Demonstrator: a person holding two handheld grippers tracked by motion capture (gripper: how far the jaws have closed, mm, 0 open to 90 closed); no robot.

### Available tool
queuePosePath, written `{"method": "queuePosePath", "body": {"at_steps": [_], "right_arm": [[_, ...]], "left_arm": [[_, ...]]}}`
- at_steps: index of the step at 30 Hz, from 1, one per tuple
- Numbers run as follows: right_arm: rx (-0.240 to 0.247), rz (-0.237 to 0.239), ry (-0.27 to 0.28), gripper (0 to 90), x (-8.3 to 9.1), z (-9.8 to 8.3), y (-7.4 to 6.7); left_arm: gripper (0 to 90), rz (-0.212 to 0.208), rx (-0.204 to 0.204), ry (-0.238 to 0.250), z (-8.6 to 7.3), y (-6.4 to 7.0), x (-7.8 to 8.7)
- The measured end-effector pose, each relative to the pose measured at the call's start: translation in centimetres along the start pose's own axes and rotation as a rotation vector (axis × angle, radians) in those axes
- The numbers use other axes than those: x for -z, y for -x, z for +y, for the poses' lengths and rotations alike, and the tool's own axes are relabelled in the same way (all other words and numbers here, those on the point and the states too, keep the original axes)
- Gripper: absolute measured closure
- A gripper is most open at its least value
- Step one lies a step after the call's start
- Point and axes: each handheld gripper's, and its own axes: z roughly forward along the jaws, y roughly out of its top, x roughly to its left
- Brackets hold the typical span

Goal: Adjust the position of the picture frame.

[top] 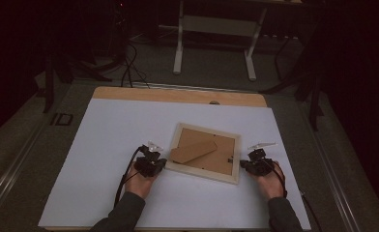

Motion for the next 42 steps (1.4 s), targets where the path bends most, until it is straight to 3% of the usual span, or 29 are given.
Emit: {"method": "queuePosePath", "body": {"at_steps": [10,20,27,42], "right_arm": [[-0.005,0.011,-0.002,90.0,-0.6,0.8,-0.5],[-0.017,0.019,-0.011,90.0,-1.5,1.9,-1.8],[-0.004,0.032,-0.015,90.0,-1.9,2.3,-2.7],[0.005,0.053,-0.027,90.0,-2.6,3.3,-3.8]], "left_arm": [[90.0,0.003,0.024,0.011,-0.7,-0.6,0.5],[90.0,0.028,0.052,0.015,-1.4,-1.7,1.0],[90.0,0.013,0.065,0.015,-1.9,-2.7,1.6],[90.0,0.027,0.107,0.022,-2.5,-3.9,2.2]]}}
